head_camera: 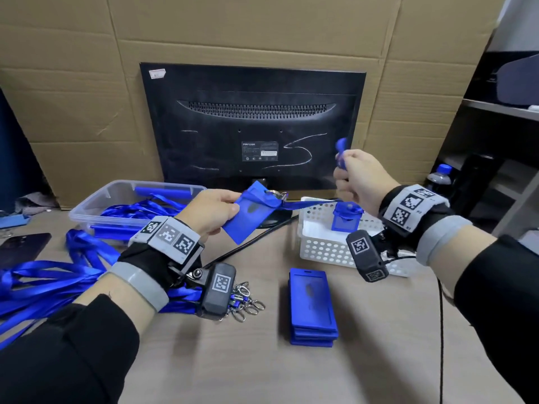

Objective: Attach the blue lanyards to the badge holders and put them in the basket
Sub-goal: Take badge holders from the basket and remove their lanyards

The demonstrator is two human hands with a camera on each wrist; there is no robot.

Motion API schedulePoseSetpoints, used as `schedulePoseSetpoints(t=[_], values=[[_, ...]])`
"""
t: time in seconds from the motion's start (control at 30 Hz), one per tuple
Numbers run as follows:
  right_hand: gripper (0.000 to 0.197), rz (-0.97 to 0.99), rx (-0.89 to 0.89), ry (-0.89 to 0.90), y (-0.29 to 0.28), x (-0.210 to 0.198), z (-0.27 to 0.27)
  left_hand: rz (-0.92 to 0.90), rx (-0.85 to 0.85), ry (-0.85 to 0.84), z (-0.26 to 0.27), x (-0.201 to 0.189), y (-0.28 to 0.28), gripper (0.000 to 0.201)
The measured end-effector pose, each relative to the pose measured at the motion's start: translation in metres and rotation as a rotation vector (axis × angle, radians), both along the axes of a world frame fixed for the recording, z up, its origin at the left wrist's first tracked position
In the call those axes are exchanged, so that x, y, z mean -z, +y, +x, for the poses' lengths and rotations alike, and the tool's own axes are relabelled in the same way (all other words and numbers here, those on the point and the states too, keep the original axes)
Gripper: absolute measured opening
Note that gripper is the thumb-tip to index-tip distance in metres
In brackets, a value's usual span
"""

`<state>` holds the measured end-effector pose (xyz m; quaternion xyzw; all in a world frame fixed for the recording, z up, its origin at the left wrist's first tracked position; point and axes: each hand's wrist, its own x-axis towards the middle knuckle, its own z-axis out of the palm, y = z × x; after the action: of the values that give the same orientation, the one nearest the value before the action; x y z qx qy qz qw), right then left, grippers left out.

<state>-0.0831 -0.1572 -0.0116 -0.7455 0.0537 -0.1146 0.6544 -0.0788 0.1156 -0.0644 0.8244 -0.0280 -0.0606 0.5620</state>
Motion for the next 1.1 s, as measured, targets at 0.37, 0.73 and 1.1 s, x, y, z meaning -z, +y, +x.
schedulePoseSetpoints(t=[0.37,0.73,1.1], values=[[0.028,-0.542,0.13,-0.205,0.004,0.019,0.001,0.096,-0.045,-0.215,0.002,-0.011,0.013,0.041],[0.022,-0.577,-0.631,0.044,0.048,0.027,-0.017,0.143,-0.038,-0.374,0.0,-0.017,0.001,0.043],[0.015,-0.327,-0.497,-0.049,0.04,0.027,-0.026,0.089,-0.046,-0.403,0.0,-0.008,-0.004,0.011]])
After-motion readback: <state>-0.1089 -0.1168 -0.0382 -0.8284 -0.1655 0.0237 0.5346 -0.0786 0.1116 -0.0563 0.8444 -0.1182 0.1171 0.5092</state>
